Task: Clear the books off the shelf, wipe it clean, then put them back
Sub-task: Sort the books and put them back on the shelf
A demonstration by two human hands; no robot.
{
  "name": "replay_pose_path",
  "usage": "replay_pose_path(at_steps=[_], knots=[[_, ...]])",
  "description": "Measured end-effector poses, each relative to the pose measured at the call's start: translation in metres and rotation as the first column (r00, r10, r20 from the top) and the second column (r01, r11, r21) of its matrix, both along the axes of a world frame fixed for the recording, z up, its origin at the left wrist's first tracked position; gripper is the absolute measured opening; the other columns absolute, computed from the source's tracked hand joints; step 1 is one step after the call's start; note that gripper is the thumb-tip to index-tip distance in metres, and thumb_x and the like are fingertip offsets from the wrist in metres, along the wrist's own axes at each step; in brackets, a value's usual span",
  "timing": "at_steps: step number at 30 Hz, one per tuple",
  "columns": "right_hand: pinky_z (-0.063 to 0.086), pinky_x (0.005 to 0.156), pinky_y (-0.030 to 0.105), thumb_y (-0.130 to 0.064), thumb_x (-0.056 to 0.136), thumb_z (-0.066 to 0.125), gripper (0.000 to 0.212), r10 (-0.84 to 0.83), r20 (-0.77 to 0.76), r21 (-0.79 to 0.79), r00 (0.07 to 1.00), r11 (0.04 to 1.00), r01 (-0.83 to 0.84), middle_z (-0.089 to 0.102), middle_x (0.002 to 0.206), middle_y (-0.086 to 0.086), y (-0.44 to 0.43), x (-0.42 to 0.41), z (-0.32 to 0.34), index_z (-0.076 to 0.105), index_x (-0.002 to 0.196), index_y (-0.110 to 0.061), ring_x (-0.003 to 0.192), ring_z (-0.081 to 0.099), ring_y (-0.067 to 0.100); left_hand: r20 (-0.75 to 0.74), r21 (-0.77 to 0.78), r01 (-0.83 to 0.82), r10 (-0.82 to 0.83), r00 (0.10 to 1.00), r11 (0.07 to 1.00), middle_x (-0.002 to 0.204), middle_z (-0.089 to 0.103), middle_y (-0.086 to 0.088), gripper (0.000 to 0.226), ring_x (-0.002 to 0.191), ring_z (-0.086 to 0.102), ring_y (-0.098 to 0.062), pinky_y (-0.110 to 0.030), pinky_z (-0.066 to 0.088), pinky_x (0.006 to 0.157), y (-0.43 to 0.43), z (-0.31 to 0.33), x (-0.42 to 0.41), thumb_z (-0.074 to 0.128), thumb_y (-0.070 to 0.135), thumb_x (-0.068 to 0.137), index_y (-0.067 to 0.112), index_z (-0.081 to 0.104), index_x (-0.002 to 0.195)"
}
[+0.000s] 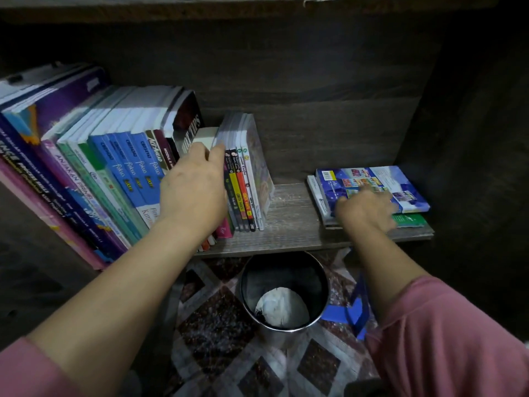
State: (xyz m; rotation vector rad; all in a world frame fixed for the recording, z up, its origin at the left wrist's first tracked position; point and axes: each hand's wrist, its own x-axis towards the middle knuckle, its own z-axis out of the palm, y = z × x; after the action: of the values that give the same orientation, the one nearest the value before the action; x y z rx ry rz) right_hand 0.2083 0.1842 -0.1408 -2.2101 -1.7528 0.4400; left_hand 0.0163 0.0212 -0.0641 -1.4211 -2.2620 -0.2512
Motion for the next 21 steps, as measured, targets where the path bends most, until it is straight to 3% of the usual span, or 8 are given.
replay_pose_path(at_steps=[3, 7, 9, 12, 15, 19, 21], knots=[[0.036, 0.1, 0.052, -0.056, 0.09, 0.053, 0.071, -0.122, -0.055, -0.113, 0.991, 0.987, 0.115, 0.03, 0.144, 0.018, 0.006, 0.026, -0.009, 0.029, 0.146, -0.019, 0.13, 0.035, 0.037, -0.049, -0.05, -0.046, 0.044, 0.998, 0.998, 0.117, 0.048, -0.013, 0.071, 0.1, 0.055, -0.03, -0.034, 0.034, 0.056, 0.001, -0.002, 0.008, 0.065, 0.009, 0.081, 0.009, 0.032, 0.144], [0.04, 0.098, 0.047, -0.051, 0.088, 0.061, 0.085, -0.105, -0.269, -0.031, 0.957, 0.994, 0.1, 0.036, 0.142, 0.023, 0.013, 0.042, -0.019, 0.016, 0.15, -0.014, 0.126, 0.043, 0.039, -0.098, -0.085, -0.087, 0.079, 0.992, 0.993, 0.112, 0.049, -0.013, 0.075, 0.095, 0.057, -0.029, -0.032, 0.031, 0.05, 0.003, -0.005, 0.015, 0.069, 0.011, 0.076, 0.005, 0.034, 0.142], [0.041, 0.098, 0.046, -0.042, 0.086, 0.068, 0.089, -0.127, -0.421, 0.01, 0.898, 0.989, 0.144, 0.039, 0.14, 0.024, 0.015, 0.043, -0.021, 0.014, 0.151, -0.015, 0.124, 0.046, 0.039, -0.12, -0.083, -0.108, 0.098, 0.988, 0.991, 0.108, 0.051, -0.014, 0.077, 0.091, 0.058, -0.03, -0.031, 0.029, 0.048, 0.005, -0.008, 0.016, 0.073, 0.011, 0.071, 0.003, 0.038, 0.139], [0.044, 0.099, 0.048, -0.027, 0.08, 0.078, 0.095, -0.224, -0.62, -0.014, 0.752, 0.961, 0.275, 0.039, 0.14, 0.022, 0.017, 0.039, -0.02, 0.014, 0.15, -0.018, 0.123, 0.047, 0.039, -0.156, -0.073, -0.143, 0.13, 0.979, 0.987, 0.1, 0.053, -0.015, 0.077, 0.085, 0.059, -0.03, -0.029, 0.027, 0.046, 0.009, -0.012, 0.02, 0.077, 0.01, 0.063, -0.001, 0.044, 0.132], [0.043, 0.098, 0.045, -0.012, 0.076, 0.08, 0.099, -0.212, -0.714, 0.026, 0.667, 0.944, 0.328, 0.036, 0.142, 0.021, 0.02, 0.03, -0.013, 0.015, 0.15, -0.018, 0.124, 0.047, 0.037, -0.174, -0.09, -0.197, 0.18, 0.968, 0.976, 0.102, 0.053, -0.014, 0.079, 0.088, 0.059, -0.028, -0.029, 0.029, 0.044, 0.014, -0.015, 0.025, 0.076, 0.014, 0.064, -0.003, 0.042, 0.132], [0.047, 0.092, 0.037, -0.005, 0.073, 0.081, 0.098, -0.198, -0.819, 0.016, 0.539, 0.93, 0.366, 0.049, 0.135, 0.018, 0.024, 0.023, -0.011, 0.018, 0.148, -0.015, 0.118, 0.055, 0.033, -0.176, -0.106, -0.226, 0.205, 0.963, 0.968, 0.104, 0.053, -0.016, 0.085, 0.093, 0.059, -0.029, -0.029, 0.033, 0.043, 0.018, -0.017, 0.028, 0.079, 0.022, 0.066, -0.005, 0.037, 0.134], [0.047, 0.086, 0.033, -0.011, 0.077, 0.08, 0.081, -0.168, -0.81, 0.029, 0.562, 0.946, 0.324, 0.055, 0.13, 0.017, 0.024, 0.02, -0.012, 0.031, 0.141, -0.011, 0.114, 0.058, 0.032, -0.172, -0.107, -0.227, 0.206, 0.963, 0.968, 0.103, 0.054, -0.016, 0.084, 0.091, 0.06, -0.03, -0.029, 0.029, 0.043, 0.02, -0.017, 0.028, 0.079, 0.023, 0.066, -0.005, 0.038, 0.134]])
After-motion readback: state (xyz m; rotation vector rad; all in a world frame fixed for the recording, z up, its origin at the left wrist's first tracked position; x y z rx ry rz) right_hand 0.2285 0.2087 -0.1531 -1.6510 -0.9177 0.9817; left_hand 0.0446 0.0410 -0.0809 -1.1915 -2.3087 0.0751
